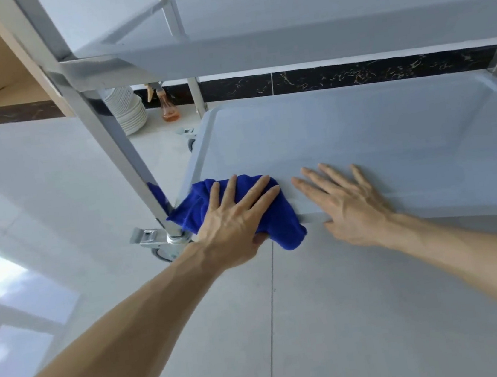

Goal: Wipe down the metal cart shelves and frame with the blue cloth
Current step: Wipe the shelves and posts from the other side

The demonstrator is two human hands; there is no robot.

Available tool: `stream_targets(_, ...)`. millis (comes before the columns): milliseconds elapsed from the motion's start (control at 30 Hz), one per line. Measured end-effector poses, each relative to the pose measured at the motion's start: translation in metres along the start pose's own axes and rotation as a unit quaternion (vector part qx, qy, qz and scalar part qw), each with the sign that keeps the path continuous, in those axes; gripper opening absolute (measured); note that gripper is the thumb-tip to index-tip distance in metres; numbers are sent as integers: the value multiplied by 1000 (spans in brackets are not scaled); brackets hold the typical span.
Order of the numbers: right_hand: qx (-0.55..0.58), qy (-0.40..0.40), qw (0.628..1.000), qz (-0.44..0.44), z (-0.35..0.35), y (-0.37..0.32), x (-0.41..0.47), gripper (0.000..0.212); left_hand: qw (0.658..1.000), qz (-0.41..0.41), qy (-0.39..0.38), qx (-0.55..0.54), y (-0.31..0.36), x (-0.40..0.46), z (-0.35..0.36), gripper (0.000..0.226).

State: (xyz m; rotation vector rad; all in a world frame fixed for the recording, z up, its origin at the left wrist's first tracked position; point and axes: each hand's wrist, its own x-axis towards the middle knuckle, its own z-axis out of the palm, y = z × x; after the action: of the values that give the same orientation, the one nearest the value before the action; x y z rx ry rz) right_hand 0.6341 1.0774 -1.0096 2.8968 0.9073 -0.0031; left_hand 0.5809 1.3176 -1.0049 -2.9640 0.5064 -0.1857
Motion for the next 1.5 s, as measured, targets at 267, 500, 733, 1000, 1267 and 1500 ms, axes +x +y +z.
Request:
stream_targets(267,-8,2,1000,8,1,32,-35,93,998,55,-14,-10,65,32,-14,96)
stream_targets(500,-27,-31,999,28,4,60,-54,106,996,66,-37,54,5,4,-11,101)
stream_targets(733,-11,-53,998,18,3,67,-57,106,985,97,19,-139,6,-5,-24,52)
stream_targets(1000,-22,-58,998,20,0,62,-60,104,875,-70,-43,-477,-12,-53,-62,23)
stream_targets(1267,-46,-100,994,24,-9,61,-55,104,692,-235,-35,-682,-66,-107,-96,30)
stream_targets(1500,-46,-120,992,12,-18,62,-44,100,612,-290,194,-709,-89,-96,-128,31)
